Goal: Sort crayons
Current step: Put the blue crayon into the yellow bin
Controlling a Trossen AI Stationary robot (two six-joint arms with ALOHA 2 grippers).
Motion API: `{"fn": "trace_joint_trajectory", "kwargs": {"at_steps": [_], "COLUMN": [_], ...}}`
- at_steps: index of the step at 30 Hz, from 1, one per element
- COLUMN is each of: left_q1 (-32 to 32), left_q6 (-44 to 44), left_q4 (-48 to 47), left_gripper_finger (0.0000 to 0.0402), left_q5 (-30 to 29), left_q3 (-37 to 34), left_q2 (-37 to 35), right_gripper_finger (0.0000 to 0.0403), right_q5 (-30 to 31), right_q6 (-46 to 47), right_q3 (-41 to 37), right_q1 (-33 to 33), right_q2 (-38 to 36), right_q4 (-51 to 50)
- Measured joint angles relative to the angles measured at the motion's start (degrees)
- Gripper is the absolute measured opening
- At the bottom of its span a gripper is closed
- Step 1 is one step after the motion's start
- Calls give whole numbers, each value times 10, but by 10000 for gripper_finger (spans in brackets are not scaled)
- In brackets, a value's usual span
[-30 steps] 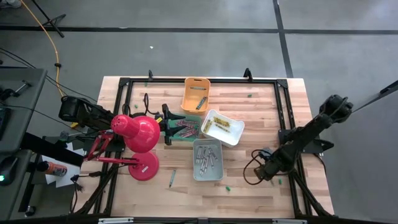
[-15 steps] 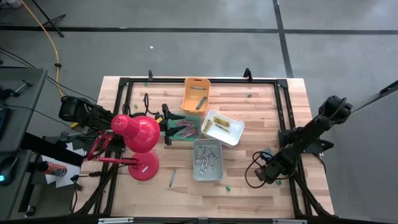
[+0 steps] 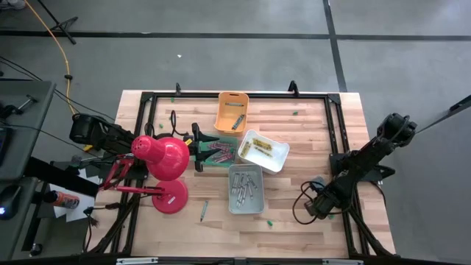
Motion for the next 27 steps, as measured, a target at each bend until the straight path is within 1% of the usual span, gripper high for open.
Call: {"fn": "trace_joint_trajectory", "kwargs": {"at_steps": [1, 3, 6, 9, 11, 12, 14, 18, 22, 25, 27], "left_q1": [0, 0, 0, 0, 0, 0, 0, 0, 0, 0, 0], "left_q6": [0, 0, 0, 8, 9, 9, 9, 9, 8, -6, -18], "left_q4": [0, 0, 0, 1, 0, -1, 1, -20, -38, -38, -39], "left_gripper_finger": [186, 186, 186, 186, 186, 186, 186, 186, 186, 186, 186], "left_q5": [0, 0, 0, 0, 0, 0, 0, 0, 0, 2, 5], "left_q3": [0, 0, 0, 0, 0, 0, 0, 0, 0, 0, 0], "left_q2": [0, 0, 0, -11, -25, -33, -48, -77, -98, -105, -110], "right_gripper_finger": [32, 12, 16, 6, 5, 4, 3, 2, 1, 1, 1], "right_q5": [-3, -4, 4, 46, 91, 141, 208, 289, 387, 494, 556], "right_q6": [0, 0, 4, -3, -16, -21, -33, -66, -121, -187, -239], "right_q3": [0, 0, 0, 13, 32, 42, 61, 97, 152, 195, 210], "right_q1": [0, 0, -1, -3, -6, -9, -14, -11, -12, -13, -20], "right_q2": [0, 0, 0, 1, 5, 5, 2, 3, 3, 1, 1], "right_q4": [-1, -1, 1, -2, -9, -6, 0, -7, -32, -40, -38]}}
